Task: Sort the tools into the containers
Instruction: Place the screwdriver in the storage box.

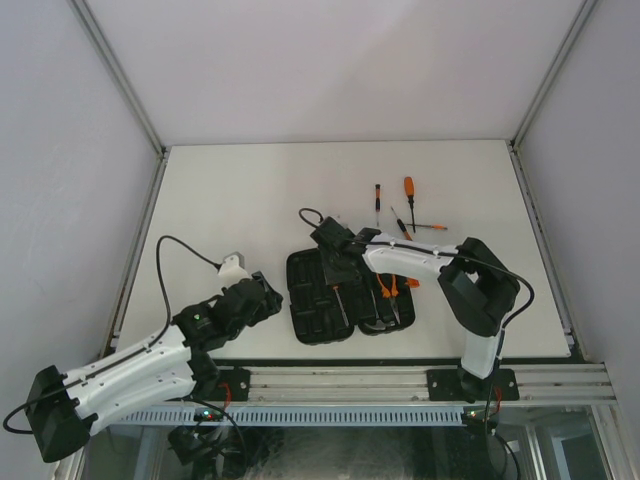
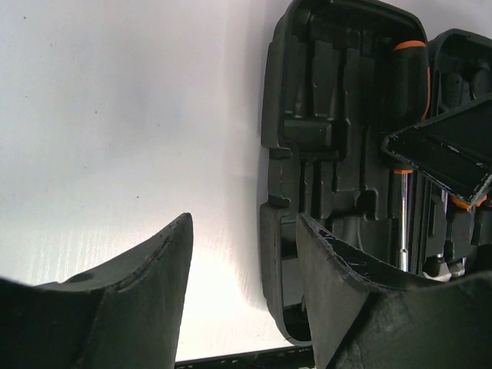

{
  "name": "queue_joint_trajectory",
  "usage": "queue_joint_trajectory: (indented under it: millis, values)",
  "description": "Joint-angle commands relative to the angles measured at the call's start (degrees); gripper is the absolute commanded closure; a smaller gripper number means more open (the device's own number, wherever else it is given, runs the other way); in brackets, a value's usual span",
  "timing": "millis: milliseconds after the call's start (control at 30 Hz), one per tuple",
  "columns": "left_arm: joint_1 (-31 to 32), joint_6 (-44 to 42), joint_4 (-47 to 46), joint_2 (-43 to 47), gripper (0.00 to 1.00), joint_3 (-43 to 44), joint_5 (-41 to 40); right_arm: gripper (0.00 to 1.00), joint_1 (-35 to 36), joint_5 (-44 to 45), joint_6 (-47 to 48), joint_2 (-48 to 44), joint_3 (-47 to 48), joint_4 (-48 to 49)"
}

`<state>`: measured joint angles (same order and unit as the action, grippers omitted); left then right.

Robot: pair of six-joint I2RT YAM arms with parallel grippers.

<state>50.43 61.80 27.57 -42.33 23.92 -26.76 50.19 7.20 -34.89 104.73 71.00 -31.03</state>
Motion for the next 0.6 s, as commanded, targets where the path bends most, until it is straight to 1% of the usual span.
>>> queue_joint_trajectory:
  millis: [0, 133, 567]
  values:
    - [-0.2, -1.3, -1.6, 0.4, 0.4, 1.3, -0.3, 0.72, -0.6, 0.1, -0.5, 0.7, 2.0, 0.5]
    - [-0.2, -1.4, -1.5, 0.5, 0.4, 1.2, -0.5, 0.71, -0.9, 0.1, -0.5, 0.7, 2.0, 0.9]
    - [-0.2, -1.6, -1.2, 0.3, 0.4, 1.7, -0.1, 0.71, -2.2, -0.8, -1.2, 1.7, 2.6, 2.8]
